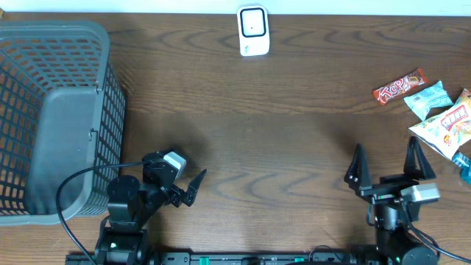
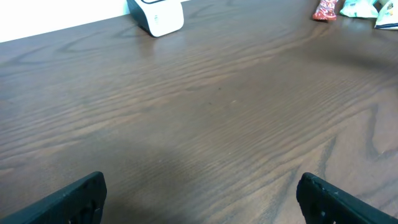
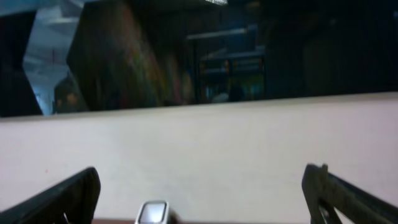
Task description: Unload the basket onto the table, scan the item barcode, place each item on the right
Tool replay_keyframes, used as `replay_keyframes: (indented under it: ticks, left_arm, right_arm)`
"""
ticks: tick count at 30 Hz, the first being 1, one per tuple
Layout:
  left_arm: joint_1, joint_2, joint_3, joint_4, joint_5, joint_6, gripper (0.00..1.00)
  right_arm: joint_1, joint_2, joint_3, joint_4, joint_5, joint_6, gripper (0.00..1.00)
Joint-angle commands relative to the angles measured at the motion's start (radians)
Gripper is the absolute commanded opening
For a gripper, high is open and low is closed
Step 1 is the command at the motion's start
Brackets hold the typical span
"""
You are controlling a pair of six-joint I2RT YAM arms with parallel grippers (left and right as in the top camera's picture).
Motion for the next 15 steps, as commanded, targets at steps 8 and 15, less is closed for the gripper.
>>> replay_keyframes:
  ticks: [8, 15]
  left_arm:
    - [0.003, -0.004, -0.003, 0.003, -0.005, -0.009, 0.98]
    - [0.003, -0.004, -0.003, 0.003, -0.005, -0.009, 0.98]
  right_arm:
    - [-0.016, -0.010, -0.111, 0.071, 0.060, 0.006, 0.99]
    - [-0.027, -0.010, -0.111, -0.023, 0.096, -0.012, 0.99]
